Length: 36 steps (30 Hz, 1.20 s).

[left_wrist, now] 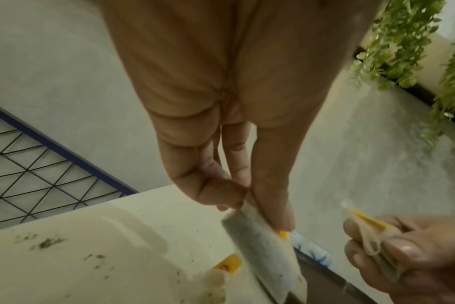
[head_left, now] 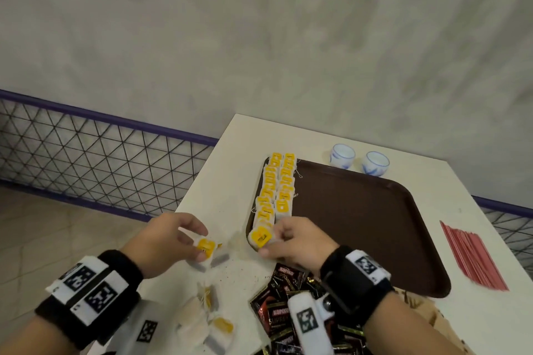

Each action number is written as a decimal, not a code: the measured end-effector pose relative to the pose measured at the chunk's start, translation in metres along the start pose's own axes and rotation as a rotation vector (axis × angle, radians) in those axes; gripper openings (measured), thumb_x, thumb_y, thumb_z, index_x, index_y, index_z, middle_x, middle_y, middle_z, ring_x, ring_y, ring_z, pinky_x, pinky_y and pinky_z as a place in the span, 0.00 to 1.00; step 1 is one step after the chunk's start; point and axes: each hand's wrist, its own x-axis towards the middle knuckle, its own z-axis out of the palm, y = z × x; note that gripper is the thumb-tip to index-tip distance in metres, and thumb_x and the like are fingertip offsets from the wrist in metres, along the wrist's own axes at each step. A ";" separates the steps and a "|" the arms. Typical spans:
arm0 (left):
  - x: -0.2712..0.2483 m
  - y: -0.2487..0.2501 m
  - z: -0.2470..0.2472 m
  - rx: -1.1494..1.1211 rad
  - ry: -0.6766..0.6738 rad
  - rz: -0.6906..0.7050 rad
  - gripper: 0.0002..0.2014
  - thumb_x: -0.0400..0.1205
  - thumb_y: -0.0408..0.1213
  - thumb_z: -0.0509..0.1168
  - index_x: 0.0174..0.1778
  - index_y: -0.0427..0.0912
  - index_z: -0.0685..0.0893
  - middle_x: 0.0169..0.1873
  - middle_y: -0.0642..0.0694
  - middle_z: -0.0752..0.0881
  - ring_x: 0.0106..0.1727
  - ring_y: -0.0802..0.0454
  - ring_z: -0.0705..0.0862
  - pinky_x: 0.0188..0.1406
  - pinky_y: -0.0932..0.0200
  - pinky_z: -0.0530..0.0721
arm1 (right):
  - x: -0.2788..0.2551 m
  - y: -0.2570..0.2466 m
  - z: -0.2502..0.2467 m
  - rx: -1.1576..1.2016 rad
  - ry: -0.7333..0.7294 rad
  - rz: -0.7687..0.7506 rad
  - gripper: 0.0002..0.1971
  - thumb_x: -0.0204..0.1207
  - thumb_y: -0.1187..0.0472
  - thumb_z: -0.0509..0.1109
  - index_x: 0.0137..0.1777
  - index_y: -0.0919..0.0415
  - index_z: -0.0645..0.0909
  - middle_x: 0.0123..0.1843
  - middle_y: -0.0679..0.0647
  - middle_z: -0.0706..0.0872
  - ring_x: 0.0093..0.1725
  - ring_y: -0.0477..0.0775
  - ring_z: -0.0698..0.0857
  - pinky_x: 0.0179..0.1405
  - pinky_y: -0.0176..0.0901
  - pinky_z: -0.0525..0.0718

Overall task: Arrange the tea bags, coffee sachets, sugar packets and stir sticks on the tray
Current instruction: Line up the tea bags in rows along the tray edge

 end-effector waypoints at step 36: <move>0.063 0.085 0.056 0.064 -0.131 0.241 0.09 0.69 0.34 0.78 0.37 0.49 0.85 0.38 0.51 0.85 0.35 0.58 0.82 0.38 0.65 0.82 | 0.055 0.030 -0.047 0.008 0.457 0.127 0.09 0.72 0.64 0.76 0.47 0.54 0.80 0.45 0.55 0.86 0.38 0.51 0.84 0.40 0.45 0.85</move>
